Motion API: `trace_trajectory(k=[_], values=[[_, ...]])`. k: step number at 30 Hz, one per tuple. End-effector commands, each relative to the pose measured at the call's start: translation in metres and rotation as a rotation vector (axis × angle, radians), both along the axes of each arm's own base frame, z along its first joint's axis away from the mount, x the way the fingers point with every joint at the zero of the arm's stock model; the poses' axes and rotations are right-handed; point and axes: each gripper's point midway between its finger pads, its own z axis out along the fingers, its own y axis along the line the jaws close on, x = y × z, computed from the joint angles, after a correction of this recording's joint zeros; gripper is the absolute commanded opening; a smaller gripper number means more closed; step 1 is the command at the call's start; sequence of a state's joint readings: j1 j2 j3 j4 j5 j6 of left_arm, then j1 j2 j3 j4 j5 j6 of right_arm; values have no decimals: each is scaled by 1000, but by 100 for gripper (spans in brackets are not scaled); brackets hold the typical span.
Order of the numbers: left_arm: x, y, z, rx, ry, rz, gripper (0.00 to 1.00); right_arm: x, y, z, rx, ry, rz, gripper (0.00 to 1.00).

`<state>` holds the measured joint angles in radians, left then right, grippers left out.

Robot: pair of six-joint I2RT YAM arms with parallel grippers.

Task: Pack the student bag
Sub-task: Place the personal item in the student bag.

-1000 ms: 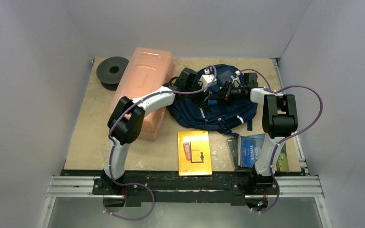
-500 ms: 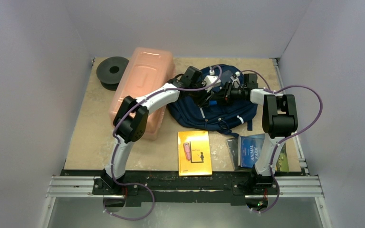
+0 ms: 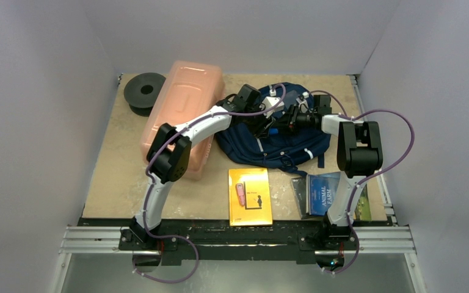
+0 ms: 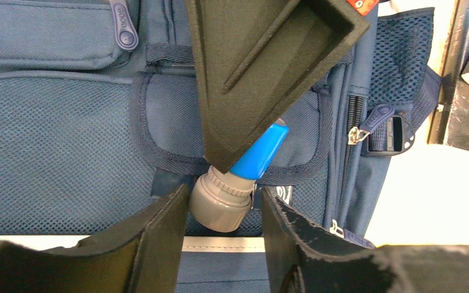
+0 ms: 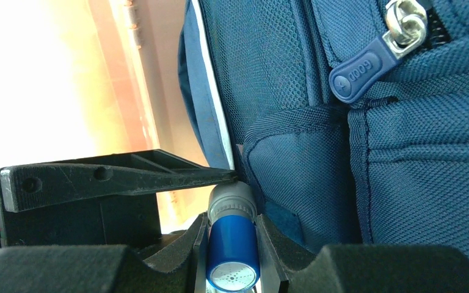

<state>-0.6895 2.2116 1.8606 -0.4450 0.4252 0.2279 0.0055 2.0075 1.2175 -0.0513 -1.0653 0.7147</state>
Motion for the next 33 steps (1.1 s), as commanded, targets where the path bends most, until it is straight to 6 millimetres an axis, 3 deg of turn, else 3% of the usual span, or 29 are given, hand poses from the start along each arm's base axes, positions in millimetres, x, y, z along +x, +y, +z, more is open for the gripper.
trace_trajectory(k=[1,7,8,11,13,14,16,18,23,28,33], values=[[2,-10,15,-29,-25,-17,43,3,2,39,47,-108,15,0],[2,-13,19,-50,-29,-18,40,2,2,43,56,-109,13,0],[2,-14,20,-54,-29,-22,37,2,3,42,57,-108,13,0],[5,-14,23,-59,-34,-2,16,2,2,44,57,-113,11,0],[6,-14,28,-71,-49,8,10,3,1,40,24,-115,8,3],[7,-13,31,-78,-58,11,8,3,0,38,14,-110,7,11],[6,-13,36,-84,-67,16,4,3,0,37,14,-106,6,39],[6,-12,41,-92,-66,22,3,5,-1,38,1,-115,-7,57],[3,-9,62,-139,-26,79,0,14,-12,47,-56,-177,-73,78],[-5,-16,99,-261,109,146,0,22,-35,49,-167,-248,-178,78],[-10,-26,151,-468,210,165,0,11,-45,29,-234,-225,-244,49]])
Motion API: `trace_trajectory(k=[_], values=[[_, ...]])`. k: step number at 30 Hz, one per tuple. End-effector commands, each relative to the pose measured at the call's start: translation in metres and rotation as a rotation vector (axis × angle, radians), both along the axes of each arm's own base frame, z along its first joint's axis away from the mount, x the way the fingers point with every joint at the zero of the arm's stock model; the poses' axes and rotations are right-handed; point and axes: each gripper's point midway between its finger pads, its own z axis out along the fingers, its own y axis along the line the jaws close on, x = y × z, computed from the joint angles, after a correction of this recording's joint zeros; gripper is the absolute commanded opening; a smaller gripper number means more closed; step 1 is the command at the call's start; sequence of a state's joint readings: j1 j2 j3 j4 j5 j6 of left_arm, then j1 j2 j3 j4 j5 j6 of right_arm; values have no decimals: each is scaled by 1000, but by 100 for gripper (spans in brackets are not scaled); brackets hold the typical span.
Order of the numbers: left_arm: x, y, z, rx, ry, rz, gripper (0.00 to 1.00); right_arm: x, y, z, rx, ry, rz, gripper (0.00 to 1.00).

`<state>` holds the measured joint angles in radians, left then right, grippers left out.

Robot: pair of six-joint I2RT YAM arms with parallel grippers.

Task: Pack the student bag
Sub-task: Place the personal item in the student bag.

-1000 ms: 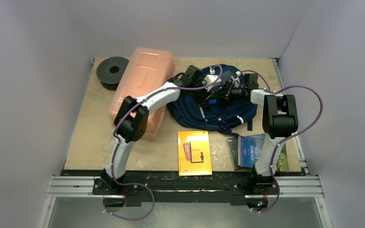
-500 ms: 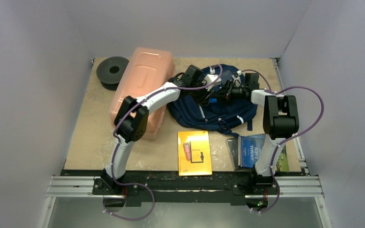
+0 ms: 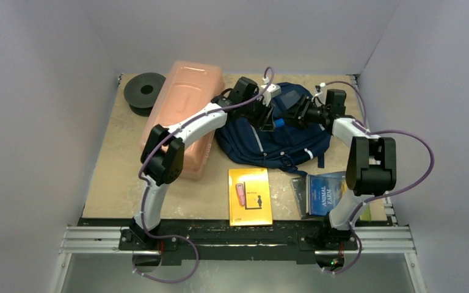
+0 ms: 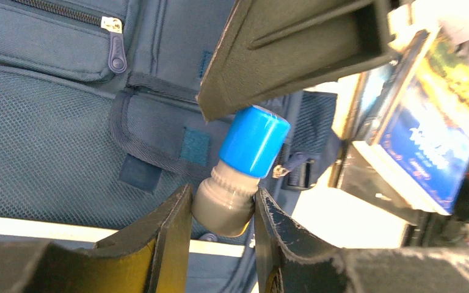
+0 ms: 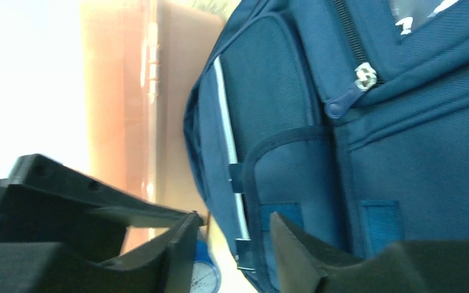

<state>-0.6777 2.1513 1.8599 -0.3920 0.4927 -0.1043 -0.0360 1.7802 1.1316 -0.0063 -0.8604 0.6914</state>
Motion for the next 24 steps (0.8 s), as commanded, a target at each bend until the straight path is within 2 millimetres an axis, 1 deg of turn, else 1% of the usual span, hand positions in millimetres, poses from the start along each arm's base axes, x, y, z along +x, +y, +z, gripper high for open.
trace_trajectory(k=[1,2,3,4,5,6,7,9,10,12,15,16,17,18,19,22,24], values=[[0,-14,111,-315,6,39,0,-2,-14,-21,-87,-13,-83,44],[1,-16,116,-342,20,45,0,-2,-15,-27,-99,-1,-88,38],[3,-20,121,-377,35,50,0,-4,-13,-33,-99,13,-80,31],[5,-25,121,-402,60,62,0,-6,-11,-39,-92,27,-68,24],[10,-29,118,-416,93,82,0,-10,-6,-44,-82,40,-51,19],[14,-34,110,-420,132,98,0,-13,-3,-49,-84,45,-41,17],[18,-38,104,-422,168,111,0,-16,-1,-53,-95,51,-39,17],[29,-43,84,-408,226,173,0,-24,11,-61,-120,53,-13,17],[34,-44,74,-403,244,199,0,-27,12,-64,-138,54,-7,17],[41,-45,50,-374,285,259,0,-28,6,-68,-198,55,-15,17],[48,-40,12,-275,359,351,0,-28,-15,-57,-362,33,-41,19],[48,-38,-1,-241,388,372,0,-27,-23,-51,-425,16,-58,23],[48,-36,-12,-209,418,397,0,-25,-33,-44,-502,-5,-90,30],[46,-34,-22,-181,446,409,0,-24,-41,-37,-587,-28,-115,40],[44,-34,-30,-162,464,413,0,-24,-45,-31,-675,-53,-127,46],[37,-30,-51,-130,514,431,0,-22,-64,-13,-872,-78,-206,61],[32,-26,-59,-115,534,443,0,-20,-78,-2,-967,-96,-269,74]])
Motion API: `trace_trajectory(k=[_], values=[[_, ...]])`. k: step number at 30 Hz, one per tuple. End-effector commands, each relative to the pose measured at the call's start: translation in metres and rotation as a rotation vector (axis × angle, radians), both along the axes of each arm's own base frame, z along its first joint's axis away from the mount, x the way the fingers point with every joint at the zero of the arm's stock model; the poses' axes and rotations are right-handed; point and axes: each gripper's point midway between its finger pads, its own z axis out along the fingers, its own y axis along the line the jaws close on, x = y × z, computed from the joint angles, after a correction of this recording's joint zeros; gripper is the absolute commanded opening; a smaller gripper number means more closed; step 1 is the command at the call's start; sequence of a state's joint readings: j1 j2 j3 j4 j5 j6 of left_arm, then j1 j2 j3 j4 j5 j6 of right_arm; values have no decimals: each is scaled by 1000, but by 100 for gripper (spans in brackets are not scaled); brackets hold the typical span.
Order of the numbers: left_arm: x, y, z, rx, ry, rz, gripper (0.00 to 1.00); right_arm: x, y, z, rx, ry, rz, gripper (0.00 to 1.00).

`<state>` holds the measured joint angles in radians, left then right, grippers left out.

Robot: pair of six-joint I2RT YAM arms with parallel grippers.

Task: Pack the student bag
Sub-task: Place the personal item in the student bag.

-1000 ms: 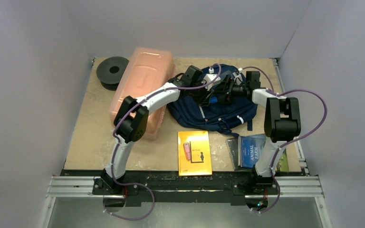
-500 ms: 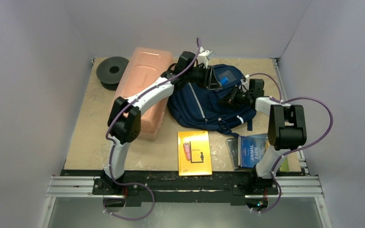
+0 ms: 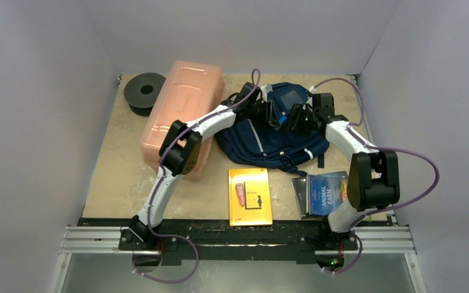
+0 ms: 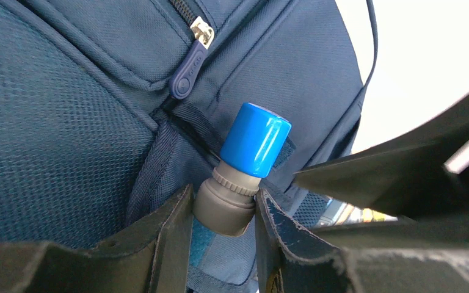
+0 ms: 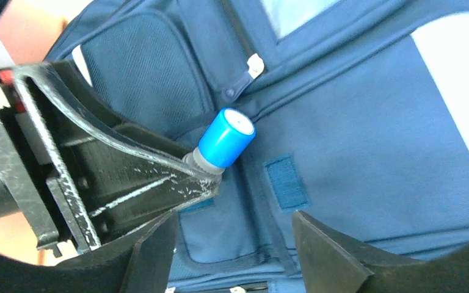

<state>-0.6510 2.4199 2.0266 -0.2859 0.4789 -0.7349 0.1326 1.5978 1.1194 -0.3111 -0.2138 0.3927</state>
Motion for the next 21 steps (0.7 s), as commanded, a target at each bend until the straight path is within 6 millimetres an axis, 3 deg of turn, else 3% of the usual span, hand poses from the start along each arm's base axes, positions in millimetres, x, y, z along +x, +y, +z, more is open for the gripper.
trace_trajectory(k=[1,5,9,12,15,19,21], values=[[-7,11,-4,48,59,46,0,2,-54,29,-384,-75,-150,81],[-14,17,-8,65,87,34,0,3,-70,37,-490,-115,-220,93],[-14,25,-17,73,165,67,0,6,-65,26,-592,-123,-112,97],[-15,30,-22,65,227,85,0,3,-65,15,-702,-43,-62,97],[-14,35,-23,56,266,110,0,2,-53,4,-793,10,14,95],[-13,30,-20,24,305,114,0,5,-38,8,-892,-26,52,94],[-13,29,-21,27,319,113,0,8,-31,9,-888,-34,66,87]])
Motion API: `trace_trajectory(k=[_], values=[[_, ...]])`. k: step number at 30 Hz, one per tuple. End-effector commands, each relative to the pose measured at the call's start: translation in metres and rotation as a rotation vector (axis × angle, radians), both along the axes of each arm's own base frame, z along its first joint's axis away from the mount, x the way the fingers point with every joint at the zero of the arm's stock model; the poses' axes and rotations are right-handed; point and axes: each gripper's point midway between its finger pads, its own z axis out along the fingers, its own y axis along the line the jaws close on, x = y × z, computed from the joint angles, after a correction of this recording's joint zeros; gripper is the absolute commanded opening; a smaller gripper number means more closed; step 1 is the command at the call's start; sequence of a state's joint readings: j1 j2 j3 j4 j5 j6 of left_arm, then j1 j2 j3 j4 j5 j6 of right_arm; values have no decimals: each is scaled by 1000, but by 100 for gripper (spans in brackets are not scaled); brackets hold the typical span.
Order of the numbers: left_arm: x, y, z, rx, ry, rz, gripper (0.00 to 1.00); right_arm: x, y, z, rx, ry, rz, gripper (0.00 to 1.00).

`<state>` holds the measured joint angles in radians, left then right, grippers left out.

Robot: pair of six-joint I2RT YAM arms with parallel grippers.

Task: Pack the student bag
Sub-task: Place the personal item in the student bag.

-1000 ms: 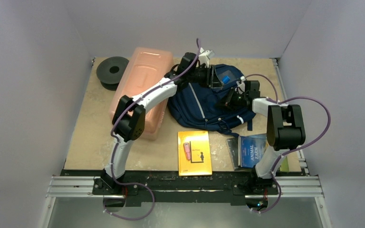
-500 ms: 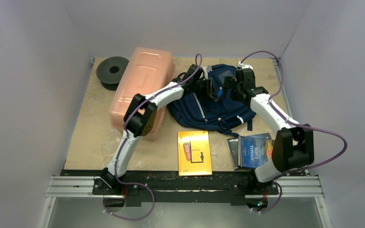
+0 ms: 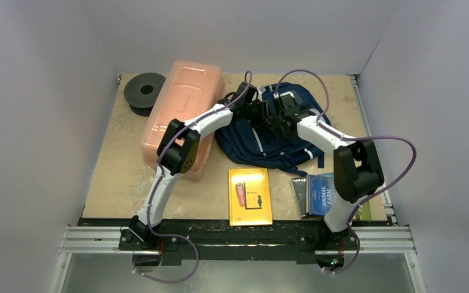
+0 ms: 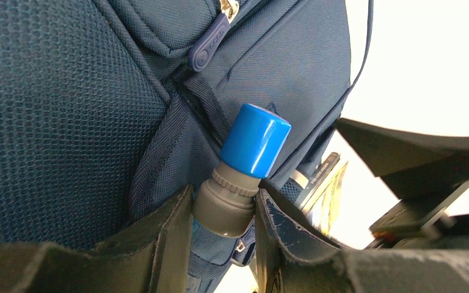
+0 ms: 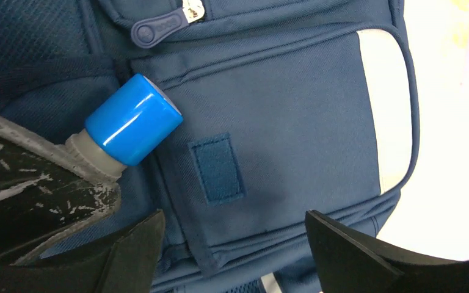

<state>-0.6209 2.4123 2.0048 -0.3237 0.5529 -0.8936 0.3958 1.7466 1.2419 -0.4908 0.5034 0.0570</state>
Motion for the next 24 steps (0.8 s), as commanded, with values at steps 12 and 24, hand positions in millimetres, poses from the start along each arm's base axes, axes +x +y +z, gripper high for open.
trace_trajectory(k=[12,24], values=[[-10,28,-32,96,181,55,0,12,13,-5,-94,-22,47,68],[-9,28,-36,73,218,68,0,7,5,-19,-123,-10,-1,87]])
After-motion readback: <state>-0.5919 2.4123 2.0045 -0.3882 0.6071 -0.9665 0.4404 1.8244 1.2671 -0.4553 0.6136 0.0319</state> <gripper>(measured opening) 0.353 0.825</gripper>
